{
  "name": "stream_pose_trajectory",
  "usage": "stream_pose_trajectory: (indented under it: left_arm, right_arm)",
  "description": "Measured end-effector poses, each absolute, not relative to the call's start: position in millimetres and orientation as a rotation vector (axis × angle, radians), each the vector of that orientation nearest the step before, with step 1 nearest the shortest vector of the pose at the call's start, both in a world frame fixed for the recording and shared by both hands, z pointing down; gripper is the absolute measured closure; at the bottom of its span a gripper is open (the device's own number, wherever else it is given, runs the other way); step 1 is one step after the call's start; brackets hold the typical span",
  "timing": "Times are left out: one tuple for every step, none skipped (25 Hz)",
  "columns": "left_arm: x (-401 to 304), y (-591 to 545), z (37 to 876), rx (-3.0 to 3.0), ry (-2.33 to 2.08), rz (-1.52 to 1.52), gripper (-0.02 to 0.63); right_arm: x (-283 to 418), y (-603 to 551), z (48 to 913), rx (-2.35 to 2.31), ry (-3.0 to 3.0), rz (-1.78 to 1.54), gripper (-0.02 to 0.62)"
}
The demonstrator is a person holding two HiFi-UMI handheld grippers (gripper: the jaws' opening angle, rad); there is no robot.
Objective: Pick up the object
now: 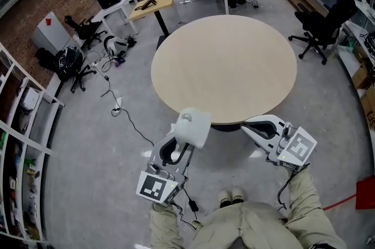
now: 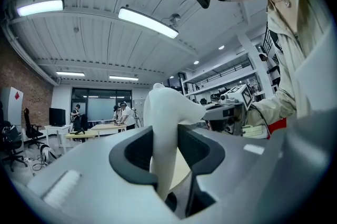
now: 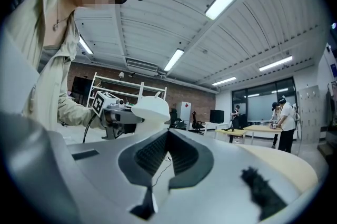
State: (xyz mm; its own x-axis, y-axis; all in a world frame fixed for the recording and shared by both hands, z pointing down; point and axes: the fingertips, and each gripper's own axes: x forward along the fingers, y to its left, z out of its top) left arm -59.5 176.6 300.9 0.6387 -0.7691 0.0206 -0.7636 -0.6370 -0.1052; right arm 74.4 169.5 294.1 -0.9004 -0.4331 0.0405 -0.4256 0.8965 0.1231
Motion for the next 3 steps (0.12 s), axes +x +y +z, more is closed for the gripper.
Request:
stream_pose_trajectory:
  left_arm:
    - [-60.0,175.2,297.0,-2.758,1.293,-0.086,0.471]
    - [-60.6,173.8,292.8,-2.750,1.290,-0.073,0.471]
    - [-61.3,172.5,288.5,-2.743,1.288,-0.060,0.471]
  right_arm:
    - [72.8,169.0,291.7,0.681,-3.003,-0.176,0.594]
    - [71.2,168.7,289.7,0.681,-3.011,-0.180,0.594]
    - [69.6,168.5,287.8,0.681,-3.018,-0.184,0.594]
